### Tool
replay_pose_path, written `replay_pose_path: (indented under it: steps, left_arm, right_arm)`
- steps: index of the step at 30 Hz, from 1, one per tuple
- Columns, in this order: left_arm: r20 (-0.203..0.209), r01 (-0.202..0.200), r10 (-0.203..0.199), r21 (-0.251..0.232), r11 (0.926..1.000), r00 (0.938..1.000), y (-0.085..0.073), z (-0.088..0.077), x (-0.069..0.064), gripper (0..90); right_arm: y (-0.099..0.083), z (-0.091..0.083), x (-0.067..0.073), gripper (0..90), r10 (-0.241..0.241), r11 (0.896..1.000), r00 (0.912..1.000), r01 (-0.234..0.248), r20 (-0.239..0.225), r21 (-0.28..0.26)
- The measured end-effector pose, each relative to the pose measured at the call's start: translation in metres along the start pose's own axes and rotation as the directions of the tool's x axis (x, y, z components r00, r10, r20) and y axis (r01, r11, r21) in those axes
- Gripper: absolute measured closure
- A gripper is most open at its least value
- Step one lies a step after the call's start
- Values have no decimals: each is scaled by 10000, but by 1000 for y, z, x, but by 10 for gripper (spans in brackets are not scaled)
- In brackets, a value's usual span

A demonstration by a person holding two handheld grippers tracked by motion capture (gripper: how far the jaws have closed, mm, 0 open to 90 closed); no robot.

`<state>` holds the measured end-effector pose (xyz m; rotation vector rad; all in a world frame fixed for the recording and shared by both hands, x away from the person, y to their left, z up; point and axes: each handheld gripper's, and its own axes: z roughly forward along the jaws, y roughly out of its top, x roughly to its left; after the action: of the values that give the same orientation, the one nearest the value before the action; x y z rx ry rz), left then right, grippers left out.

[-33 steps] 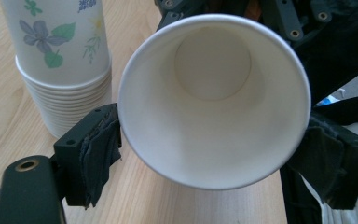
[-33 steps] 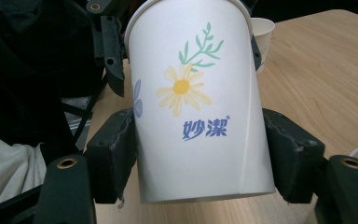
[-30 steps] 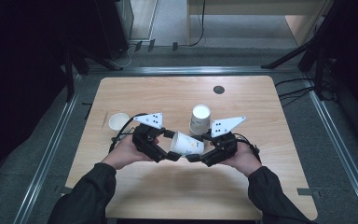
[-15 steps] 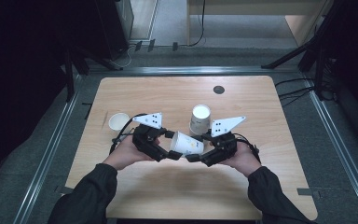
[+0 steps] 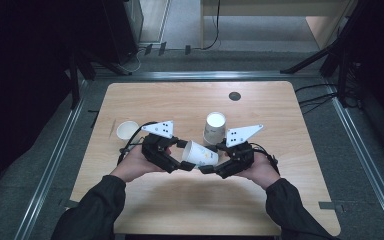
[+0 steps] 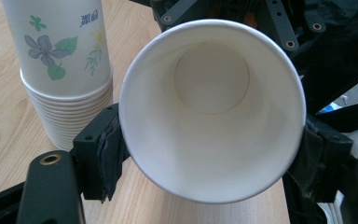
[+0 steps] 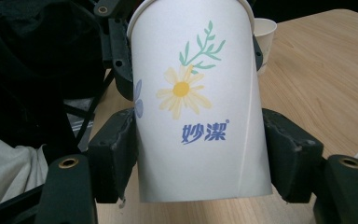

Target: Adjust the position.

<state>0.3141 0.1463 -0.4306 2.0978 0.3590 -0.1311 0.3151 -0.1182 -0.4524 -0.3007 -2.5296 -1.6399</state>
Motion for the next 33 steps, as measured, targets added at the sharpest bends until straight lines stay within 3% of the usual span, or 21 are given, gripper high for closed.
replay_pose_path:
  steps: [17, 21, 24, 29, 33]
  left_arm:
    - [-128, 8, -6, 140, 9999, 9999, -1, -1, 1, 227]
    - [-200, -34, 40, 285, 9996, 9998, 0, -3, 2, 228]
    - [-78, 143, -140, 386, 9992, 9999, 0, -10, 5, 228]
    - [-551, 56, 2, 1050, 9945, 9985, 6, -17, 4, 230]
    - [-780, -86, 224, 1724, 9850, 9967, 12, -18, 1, 230]
  right_arm:
    - [1, -1, 0, 281, 11, 10000, 9998, -10, 181, -65]
    - [0, 0, -1, 260, 115, 9998, 9995, -119, 281, 144]
    - [-1, 1, -2, 239, 145, 9994, 9993, -156, 352, 301]
    - [-3, 5, -2, 227, 71, 9965, 9981, -122, 618, 823]
    - [-4, 11, -1, 224, -39, 9934, 9973, -44, 727, 1144]
